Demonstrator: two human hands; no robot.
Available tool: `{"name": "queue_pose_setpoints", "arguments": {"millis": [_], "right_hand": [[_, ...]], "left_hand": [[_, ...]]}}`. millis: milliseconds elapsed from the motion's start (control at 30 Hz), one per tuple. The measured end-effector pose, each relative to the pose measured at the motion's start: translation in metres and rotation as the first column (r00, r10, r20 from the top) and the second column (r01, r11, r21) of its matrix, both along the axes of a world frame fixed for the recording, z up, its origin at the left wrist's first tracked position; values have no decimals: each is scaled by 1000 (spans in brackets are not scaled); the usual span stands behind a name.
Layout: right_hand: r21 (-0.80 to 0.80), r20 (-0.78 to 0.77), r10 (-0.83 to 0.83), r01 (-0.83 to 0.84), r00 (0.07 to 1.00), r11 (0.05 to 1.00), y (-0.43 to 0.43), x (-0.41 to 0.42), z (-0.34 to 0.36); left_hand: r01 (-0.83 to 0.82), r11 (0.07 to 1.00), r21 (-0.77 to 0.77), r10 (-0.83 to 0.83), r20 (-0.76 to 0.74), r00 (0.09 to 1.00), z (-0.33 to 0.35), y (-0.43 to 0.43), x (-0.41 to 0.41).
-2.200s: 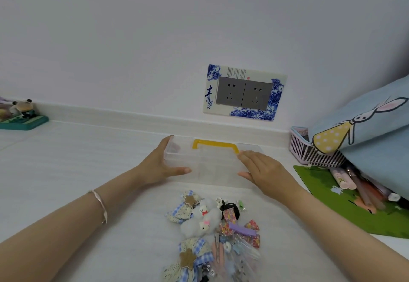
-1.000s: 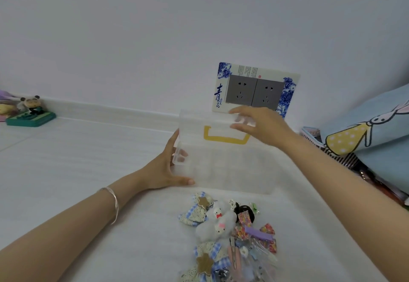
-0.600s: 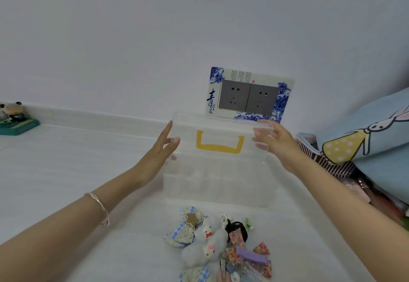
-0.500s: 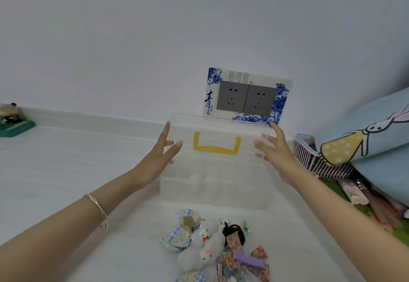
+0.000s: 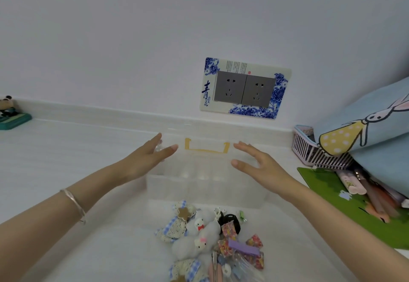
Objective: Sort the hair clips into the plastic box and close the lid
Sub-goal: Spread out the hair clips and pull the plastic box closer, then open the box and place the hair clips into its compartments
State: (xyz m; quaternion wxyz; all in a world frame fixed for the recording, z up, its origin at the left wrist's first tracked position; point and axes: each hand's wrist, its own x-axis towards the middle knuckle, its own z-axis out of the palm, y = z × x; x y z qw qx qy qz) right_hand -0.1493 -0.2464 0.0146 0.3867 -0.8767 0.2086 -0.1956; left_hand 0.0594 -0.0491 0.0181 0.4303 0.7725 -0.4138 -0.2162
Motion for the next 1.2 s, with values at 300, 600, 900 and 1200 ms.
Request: {"name": "queue_pose_setpoints", "arguments": {"millis": [300,600,900,1200], "right_hand": [[-19,154,13,-10,988,1000,39,-19,4],[-167,62,183,-171,981,971,77,-69,7],[-245,-181,193,-234,964,941,85,-81,-2],[-107,-348,176,-226,921,968,85,-86,-3]], "left_hand": [[-7,998,64,-14,325,946,5,28,-14],[203,956,211,-292,668,684,1,12,-54],[181,953,243,-301,689,659,-3,12,-54],[188,960,208,-280,700,657,-4,13,-54]]}}
